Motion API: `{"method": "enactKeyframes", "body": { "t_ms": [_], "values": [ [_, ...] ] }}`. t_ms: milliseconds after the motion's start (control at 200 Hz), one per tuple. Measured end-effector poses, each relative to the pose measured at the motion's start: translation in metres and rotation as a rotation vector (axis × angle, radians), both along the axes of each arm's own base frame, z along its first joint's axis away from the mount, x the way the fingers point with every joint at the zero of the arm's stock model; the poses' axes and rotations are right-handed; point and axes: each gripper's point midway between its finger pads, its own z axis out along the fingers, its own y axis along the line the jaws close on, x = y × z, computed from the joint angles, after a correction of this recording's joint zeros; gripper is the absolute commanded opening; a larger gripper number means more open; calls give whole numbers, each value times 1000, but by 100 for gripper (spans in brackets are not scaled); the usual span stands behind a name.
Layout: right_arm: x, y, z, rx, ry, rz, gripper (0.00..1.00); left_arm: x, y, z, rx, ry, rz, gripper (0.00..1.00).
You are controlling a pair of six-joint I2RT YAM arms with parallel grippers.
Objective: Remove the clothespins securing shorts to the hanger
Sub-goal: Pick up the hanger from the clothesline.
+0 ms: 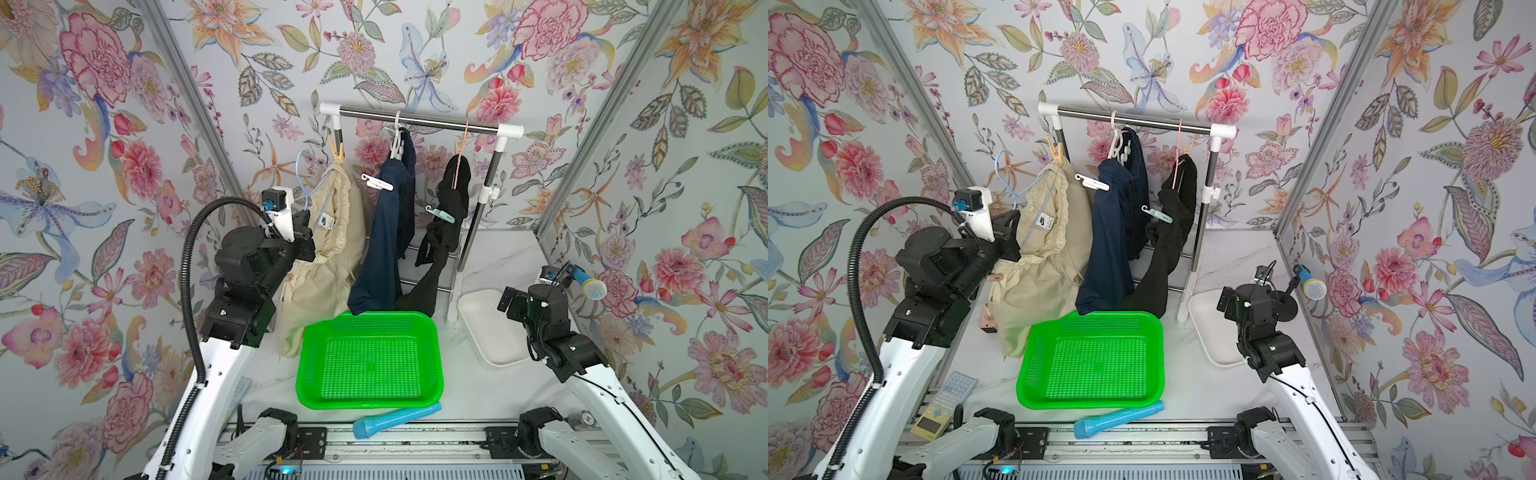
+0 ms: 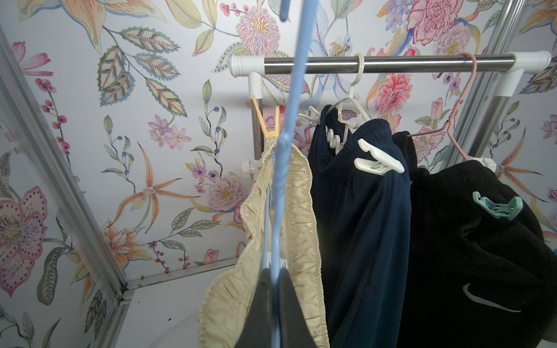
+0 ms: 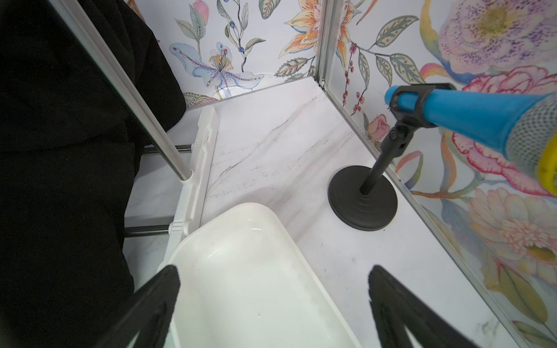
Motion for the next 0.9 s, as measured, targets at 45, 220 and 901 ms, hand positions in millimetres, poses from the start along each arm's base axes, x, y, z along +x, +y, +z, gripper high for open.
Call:
{"method": "enactKeyframes", "body": {
  "t_ms": [45, 220, 901],
  "values": [
    [0, 0, 1, 1, -3, 0, 99, -3, 1, 2, 2, -5, 0, 0],
    [-4, -1, 10, 10, -36, 1, 99, -14, 3, 14, 19, -14, -2, 0],
    [-10, 12, 40, 66, -113, 84, 99, -160, 54, 128, 28, -325, 84, 0]
  ]
}}
